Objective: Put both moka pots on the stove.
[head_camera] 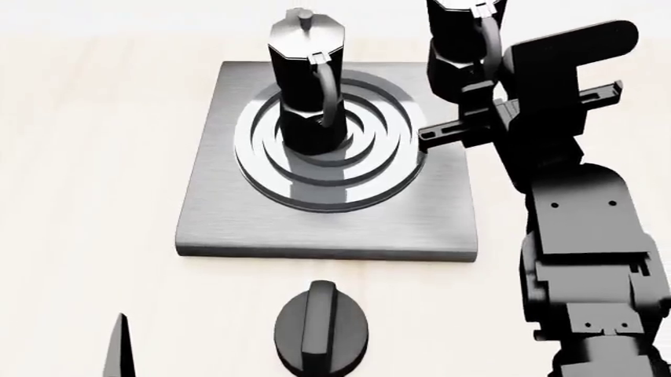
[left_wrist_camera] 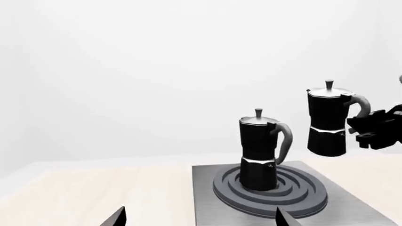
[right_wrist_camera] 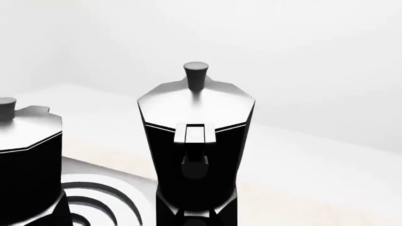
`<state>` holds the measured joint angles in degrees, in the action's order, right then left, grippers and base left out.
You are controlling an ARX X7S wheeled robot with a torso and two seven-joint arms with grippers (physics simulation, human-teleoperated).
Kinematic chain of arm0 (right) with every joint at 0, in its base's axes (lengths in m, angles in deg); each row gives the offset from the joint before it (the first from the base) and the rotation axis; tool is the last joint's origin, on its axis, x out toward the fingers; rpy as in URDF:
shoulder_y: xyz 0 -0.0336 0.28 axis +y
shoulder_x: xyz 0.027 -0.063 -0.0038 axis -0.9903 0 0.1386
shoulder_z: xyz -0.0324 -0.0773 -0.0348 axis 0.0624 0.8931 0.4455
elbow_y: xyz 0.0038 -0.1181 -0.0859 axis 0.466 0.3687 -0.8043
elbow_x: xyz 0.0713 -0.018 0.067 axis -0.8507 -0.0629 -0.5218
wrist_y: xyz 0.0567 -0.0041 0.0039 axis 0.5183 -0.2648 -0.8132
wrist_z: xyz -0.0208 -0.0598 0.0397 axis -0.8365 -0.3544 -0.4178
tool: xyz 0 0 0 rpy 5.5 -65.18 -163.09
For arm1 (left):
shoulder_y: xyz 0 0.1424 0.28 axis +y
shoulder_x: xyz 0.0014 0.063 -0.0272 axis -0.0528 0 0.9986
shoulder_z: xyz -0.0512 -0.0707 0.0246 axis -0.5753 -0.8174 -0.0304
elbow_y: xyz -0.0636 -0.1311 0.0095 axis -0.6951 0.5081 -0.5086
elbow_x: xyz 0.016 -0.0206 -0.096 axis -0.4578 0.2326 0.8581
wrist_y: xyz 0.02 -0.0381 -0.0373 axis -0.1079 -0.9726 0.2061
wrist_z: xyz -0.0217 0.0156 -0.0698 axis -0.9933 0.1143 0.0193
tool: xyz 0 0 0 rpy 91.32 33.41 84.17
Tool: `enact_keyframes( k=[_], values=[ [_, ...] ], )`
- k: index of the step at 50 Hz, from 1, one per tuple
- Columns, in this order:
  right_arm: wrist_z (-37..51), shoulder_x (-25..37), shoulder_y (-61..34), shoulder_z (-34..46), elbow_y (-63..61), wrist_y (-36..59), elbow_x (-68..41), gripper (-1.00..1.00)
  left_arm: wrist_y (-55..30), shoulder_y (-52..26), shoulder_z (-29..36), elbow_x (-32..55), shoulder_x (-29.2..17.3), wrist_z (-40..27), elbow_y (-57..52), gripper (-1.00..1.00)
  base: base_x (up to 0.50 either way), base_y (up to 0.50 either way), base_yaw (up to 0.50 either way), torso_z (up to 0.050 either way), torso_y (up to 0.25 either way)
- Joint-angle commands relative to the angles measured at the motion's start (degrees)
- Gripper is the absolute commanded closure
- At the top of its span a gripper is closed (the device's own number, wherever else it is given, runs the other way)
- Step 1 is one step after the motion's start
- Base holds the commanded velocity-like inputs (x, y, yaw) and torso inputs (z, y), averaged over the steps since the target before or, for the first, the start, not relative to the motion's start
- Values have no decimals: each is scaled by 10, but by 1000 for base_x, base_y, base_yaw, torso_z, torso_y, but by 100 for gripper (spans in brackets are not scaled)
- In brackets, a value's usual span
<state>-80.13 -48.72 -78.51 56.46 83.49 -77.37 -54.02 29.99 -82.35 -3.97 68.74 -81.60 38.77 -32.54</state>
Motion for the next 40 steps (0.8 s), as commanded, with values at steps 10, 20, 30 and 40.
enact_keyframes(
  k=[10,20,30,40],
  values=[
    [-9,-30,0,-21,-29,-12,-18,100,5,1,2,0,-2,-2,0,-100,0,0,0,0,2],
    [-20,-49,-10,-31,31,-48,-27,100,4,-1,3,0,-2,-3,0,-100,0,0,0,0,0],
    [-35,-65,-14,-43,75,-74,-39,100,3,-1,4,1,-3,-4,-2,-100,0,0,0,0,2],
    [-46,-77,-11,-52,95,-93,-46,100,4,-1,4,1,-4,-5,-2,-100,0,0,0,0,1]
  ],
)
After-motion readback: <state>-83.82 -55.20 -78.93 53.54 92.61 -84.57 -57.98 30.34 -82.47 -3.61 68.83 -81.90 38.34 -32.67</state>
